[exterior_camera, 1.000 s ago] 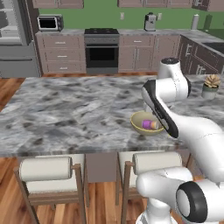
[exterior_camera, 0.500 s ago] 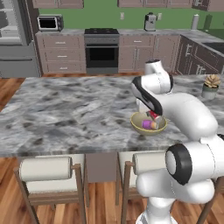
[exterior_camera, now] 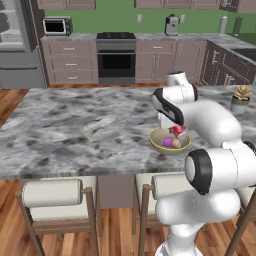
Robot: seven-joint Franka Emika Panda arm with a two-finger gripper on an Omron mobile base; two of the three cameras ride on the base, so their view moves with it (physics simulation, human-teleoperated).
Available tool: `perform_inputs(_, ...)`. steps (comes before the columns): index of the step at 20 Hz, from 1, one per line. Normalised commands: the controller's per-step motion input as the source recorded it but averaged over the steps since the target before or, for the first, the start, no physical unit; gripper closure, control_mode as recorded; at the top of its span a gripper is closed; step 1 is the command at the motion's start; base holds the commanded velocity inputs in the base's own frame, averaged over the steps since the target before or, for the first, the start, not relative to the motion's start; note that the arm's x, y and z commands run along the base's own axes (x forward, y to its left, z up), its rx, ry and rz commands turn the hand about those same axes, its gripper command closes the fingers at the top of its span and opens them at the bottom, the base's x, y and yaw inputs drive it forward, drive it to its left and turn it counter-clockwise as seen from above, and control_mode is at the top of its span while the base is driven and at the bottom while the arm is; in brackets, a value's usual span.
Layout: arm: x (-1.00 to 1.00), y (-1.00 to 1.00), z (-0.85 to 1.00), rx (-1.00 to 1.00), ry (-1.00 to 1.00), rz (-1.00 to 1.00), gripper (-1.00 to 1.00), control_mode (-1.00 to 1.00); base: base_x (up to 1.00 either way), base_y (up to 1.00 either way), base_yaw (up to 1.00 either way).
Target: Open the fridge, grab two sodas, and place both sodas inside the bowl with ice on the dining counter.
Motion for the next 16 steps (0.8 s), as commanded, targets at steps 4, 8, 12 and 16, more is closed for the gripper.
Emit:
perform_inputs(4,0.24,-0.37,-0.23,0.04,0.00,0.00,1.00,-1.00,0.00,0.00,0.00)
perform_inputs(8,0.28,-0.12,-0.29,0.00,0.03,0.00,1.00,-1.00,0.00,0.00,0.00)
perform_inputs(12,0.35,0.00,-0.29,0.00,0.05,0.00,1.00,-1.00,0.00,0.00,0.00)
perform_inputs(16,0.34,0.00,-0.29,0.00,0.06,0.00,1.00,-1.00,0.00,0.00,0.00)
